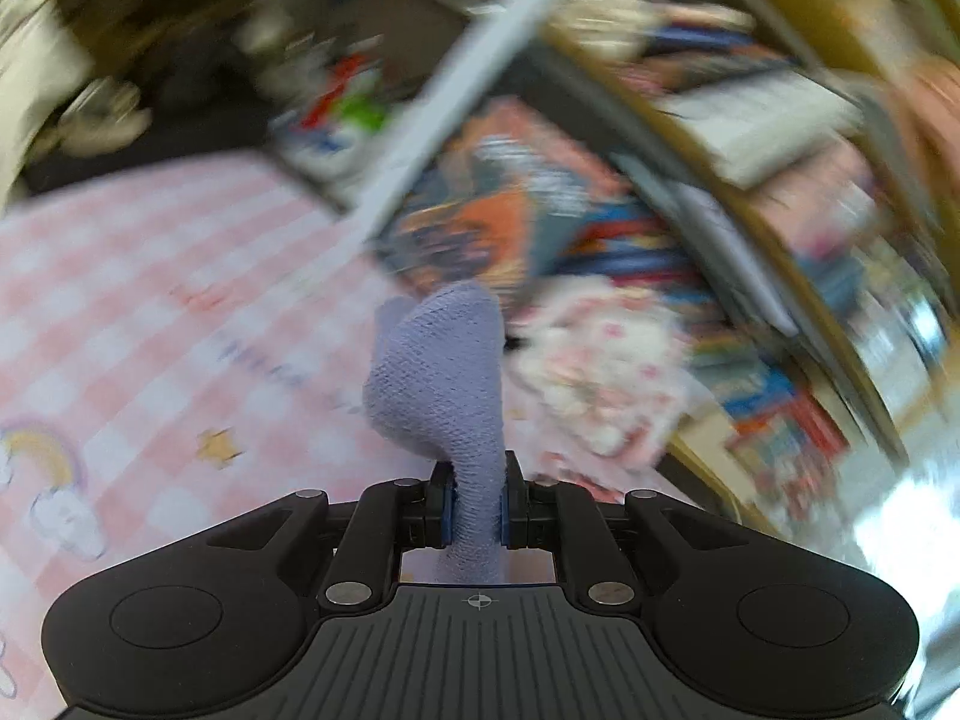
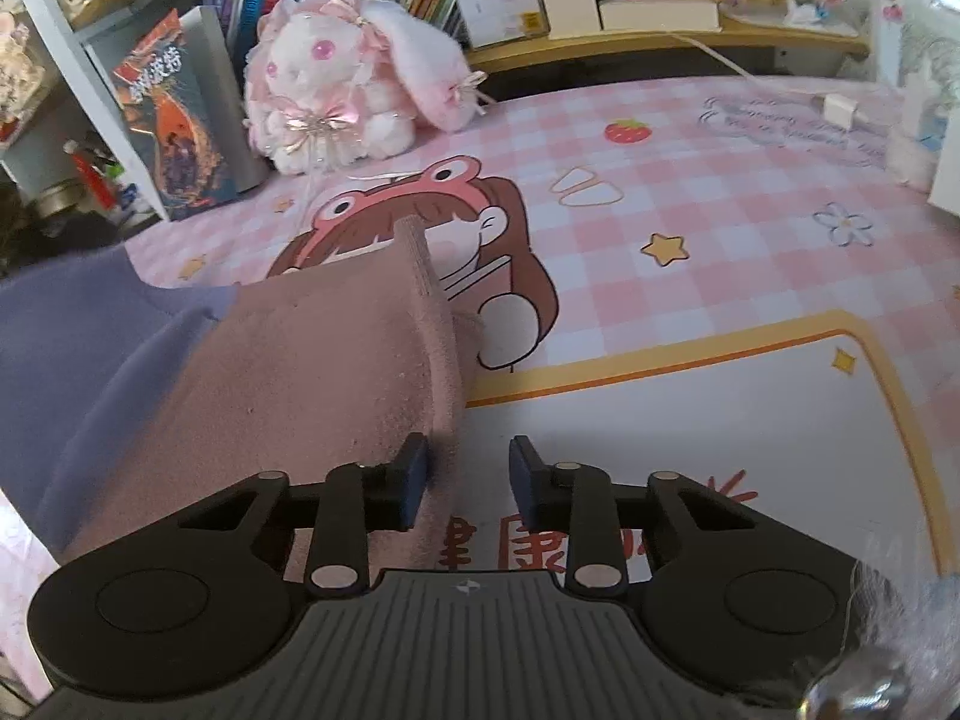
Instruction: Fold clothes
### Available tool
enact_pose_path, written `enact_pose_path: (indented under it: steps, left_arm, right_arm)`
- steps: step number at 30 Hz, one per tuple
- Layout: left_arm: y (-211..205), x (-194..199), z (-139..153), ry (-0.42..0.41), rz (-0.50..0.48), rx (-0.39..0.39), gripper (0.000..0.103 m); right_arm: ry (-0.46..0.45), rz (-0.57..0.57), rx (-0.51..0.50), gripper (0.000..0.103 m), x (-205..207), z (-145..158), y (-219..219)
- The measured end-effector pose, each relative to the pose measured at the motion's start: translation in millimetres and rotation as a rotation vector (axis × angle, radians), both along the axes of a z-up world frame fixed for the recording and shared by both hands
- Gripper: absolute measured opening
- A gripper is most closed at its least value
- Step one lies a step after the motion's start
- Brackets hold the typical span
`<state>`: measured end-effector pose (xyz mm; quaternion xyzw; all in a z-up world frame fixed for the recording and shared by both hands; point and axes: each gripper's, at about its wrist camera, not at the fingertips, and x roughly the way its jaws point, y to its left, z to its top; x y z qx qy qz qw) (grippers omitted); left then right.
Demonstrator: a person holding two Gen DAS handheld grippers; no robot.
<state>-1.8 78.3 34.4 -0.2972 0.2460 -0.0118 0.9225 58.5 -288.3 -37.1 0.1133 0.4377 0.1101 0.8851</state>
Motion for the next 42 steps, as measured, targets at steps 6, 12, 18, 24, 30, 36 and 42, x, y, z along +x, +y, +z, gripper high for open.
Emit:
enact_pose_path:
  steps: [6,12,18,24,30,36,42]
  left_arm:
    - [-105,-16,13,-0.016,-0.383,0.26,0.021]
    - [-173,-11,-30,0.223,-0.575,0.342,0.064]
    - [-179,-19,-34,0.223,-0.508,0.287,0.075]
    - [-157,-38,-2,0.07,-0.397,0.097,0.075]
    - [-120,-42,-3,0.076,-0.208,-0.008,0.071]
    - [-98,-50,-18,0.124,-0.107,-0.016,0.067]
    - [-107,-49,-34,0.208,-0.157,0.04,0.066]
  right_arm:
    - [0.003,0.049,0.058,0.024,2,-3,-10]
    - [0.036,0.089,0.139,0.024,4,-7,-26]
    - [0.034,0.114,0.168,0.036,-2,-4,-40]
    - [0.073,0.064,0.306,0.05,-2,9,-67]
    - [0.165,0.111,0.507,0.072,4,22,-72]
    - [0.277,0.24,0.521,0.078,10,21,-34]
    - [0.277,0.25,0.47,0.073,23,17,2]
